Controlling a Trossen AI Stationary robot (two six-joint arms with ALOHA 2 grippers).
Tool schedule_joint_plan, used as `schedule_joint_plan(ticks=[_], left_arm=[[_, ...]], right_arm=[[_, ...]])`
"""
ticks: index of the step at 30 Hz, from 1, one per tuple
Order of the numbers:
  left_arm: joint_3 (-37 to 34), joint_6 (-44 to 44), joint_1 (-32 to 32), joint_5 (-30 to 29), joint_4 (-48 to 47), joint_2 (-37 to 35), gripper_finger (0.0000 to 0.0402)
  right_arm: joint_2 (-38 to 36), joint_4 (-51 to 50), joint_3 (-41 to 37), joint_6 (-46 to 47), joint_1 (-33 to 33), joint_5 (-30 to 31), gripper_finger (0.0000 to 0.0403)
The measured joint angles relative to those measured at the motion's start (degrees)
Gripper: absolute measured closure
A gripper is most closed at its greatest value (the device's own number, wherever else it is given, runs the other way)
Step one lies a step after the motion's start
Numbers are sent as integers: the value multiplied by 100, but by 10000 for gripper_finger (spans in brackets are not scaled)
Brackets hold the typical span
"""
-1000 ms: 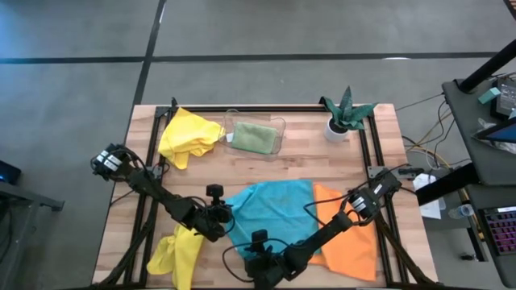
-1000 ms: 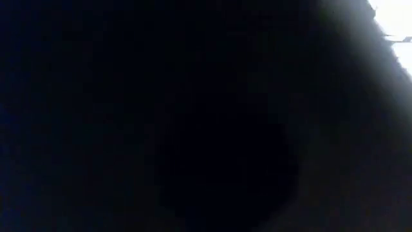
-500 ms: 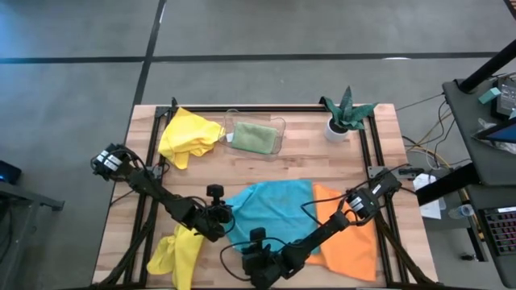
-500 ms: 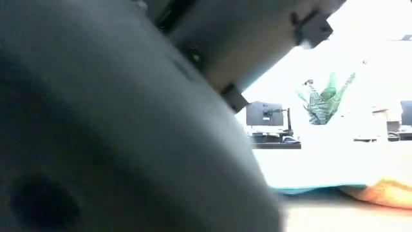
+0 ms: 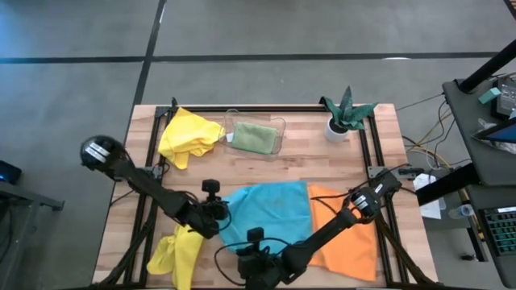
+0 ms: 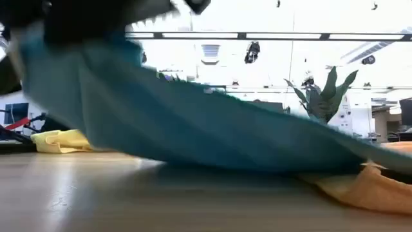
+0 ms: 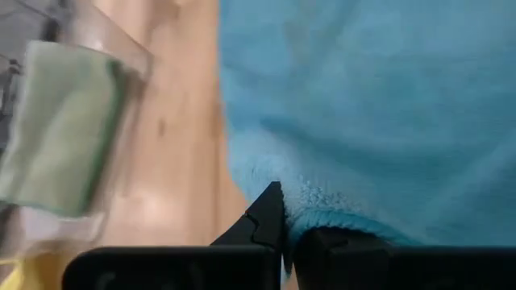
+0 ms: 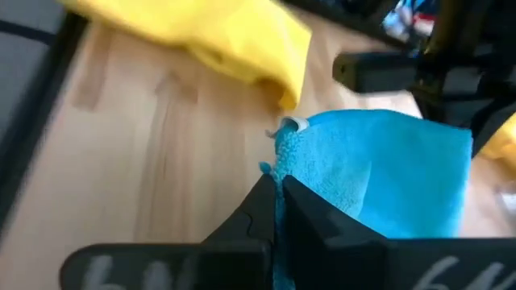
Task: Fold microfiber towels
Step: Fold the blue towel
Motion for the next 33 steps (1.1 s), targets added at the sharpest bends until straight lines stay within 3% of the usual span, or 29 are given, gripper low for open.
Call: schedule_joint_plan(ticks=[8,18,23,33], left_arm=[[28,43,-4,-249,-129,-1043,402],[145,383,-7,-564,-47,-2103,402],[358,751,-8,-748,-51,-2243,402],[999,1771,4,-1435,-57,-2223,402]], right_arm=[[-477,-1017,294,-51,258,756,394],[-1278,-2593,219,551,264,1830,394],[-1673,-3274,195,877,56,2108,394],[-2285,-3448,175,523,-473,2102,394]])
